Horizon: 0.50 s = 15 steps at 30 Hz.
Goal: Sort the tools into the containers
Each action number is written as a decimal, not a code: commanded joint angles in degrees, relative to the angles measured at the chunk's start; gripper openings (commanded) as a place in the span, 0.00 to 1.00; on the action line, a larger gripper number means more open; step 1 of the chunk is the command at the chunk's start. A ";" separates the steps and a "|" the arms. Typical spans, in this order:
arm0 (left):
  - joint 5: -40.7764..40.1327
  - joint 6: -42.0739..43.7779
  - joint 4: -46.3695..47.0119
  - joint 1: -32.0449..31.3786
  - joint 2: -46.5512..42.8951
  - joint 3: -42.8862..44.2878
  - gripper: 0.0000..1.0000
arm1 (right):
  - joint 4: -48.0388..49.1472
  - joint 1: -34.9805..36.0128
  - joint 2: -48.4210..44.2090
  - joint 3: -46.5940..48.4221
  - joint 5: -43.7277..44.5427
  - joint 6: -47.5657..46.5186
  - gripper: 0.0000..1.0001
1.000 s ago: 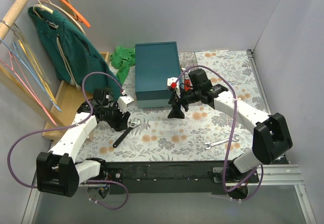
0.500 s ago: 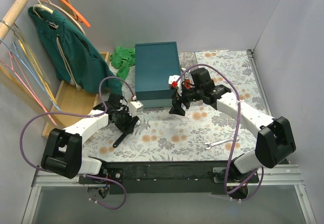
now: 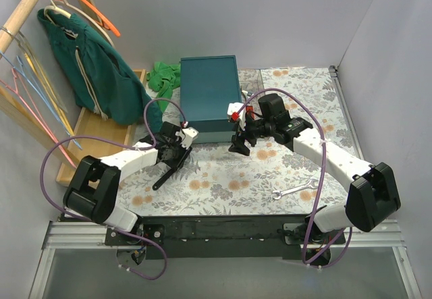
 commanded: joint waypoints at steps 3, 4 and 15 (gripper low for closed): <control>-0.19 1.16 -5.60 0.31 2.87 -5.73 0.00 | 1.95 0.10 -1.41 -0.57 0.36 -1.07 0.84; 2.30 1.87 -6.75 0.31 0.16 -5.11 0.00 | 1.60 0.10 -1.41 -0.39 0.36 -1.16 0.84; 22.71 7.07 -14.77 0.40 -18.85 4.47 0.00 | 1.59 0.11 0.87 1.63 -4.82 2.08 0.84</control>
